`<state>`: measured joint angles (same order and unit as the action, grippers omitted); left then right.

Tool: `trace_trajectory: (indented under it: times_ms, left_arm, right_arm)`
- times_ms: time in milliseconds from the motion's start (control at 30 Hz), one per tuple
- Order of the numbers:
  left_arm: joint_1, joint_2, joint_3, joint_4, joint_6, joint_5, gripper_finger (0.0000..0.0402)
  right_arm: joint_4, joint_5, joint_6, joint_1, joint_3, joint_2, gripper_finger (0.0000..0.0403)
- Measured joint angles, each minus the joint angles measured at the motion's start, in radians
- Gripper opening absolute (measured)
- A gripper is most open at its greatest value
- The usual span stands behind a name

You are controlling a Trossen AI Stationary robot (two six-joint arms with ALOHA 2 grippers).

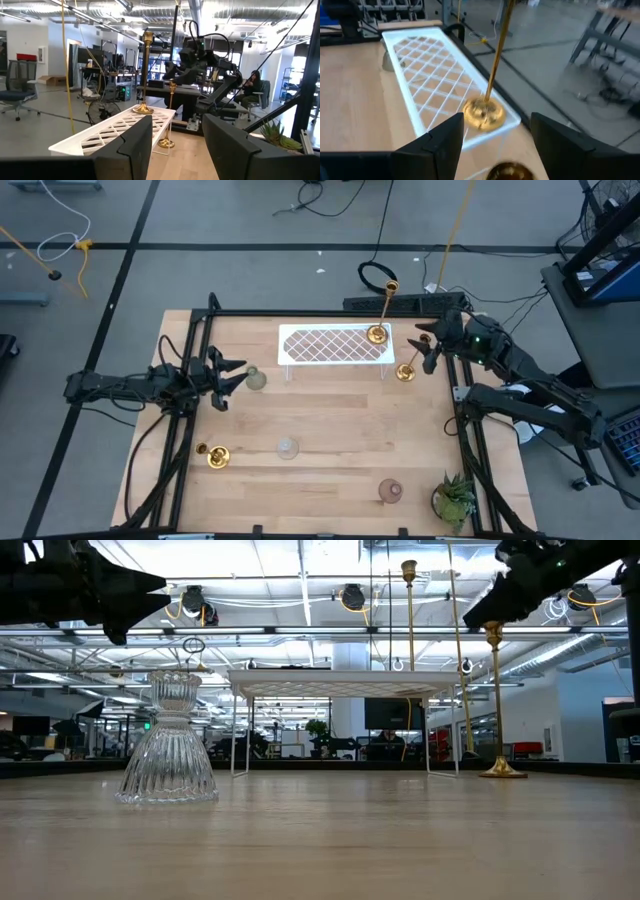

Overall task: Pick & Place candle stick holders
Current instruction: Put the right gold candle holder on the shelf

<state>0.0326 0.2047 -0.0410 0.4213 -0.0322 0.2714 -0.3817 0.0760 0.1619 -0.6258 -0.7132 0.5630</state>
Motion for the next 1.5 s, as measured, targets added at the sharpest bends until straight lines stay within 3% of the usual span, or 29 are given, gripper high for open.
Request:
trace_trajectory:
  times_ms: [233, 367, 500, 733, 933, 1200, 1400, 1500]
  left_arm:
    - [0.000, 0.000, 0.000, 0.000, 0.000, 0.000, 0.0182]
    - [0.000, 0.000, 0.000, 0.000, 0.000, 0.000, 0.0182]
    - [0.000, 0.000, 0.000, 0.000, 0.000, 0.000, 0.0182]
    - [0.000, 0.000, 0.000, -0.001, 0.000, 0.000, 0.0182]
    - [0.000, 0.000, 0.000, -0.007, 0.001, 0.000, 0.0182]
    - [0.000, 0.000, 0.000, -0.007, 0.001, 0.000, 0.0182]
    - [0.000, 0.000, 0.000, -0.007, 0.000, 0.000, 0.0182]
    - [0.000, 0.000, 0.000, -0.007, -0.002, 0.000, 0.0182]
  right_arm:
    - [-0.088, -0.099, -0.006, -0.001, 0.000, -0.029, 0.0225]
    - [-0.151, -0.101, -0.061, -0.001, 0.004, -0.029, 0.0225]
    - [-0.136, -0.101, -0.127, -0.001, 0.062, -0.025, 0.0225]
    - [0.042, -0.101, -0.168, -0.001, 0.207, -0.024, 0.0213]
    - [0.044, -0.103, -0.156, -0.001, 0.284, -0.024, 0.0158]
    - [0.083, -0.099, -0.177, -0.001, 0.301, -0.026, 0.0020]
    - [0.187, -0.094, -0.186, 0.000, 0.302, -0.028, 0.0015]
    - [0.220, -0.025, -0.192, 0.000, 0.285, -0.039, 0.0008]
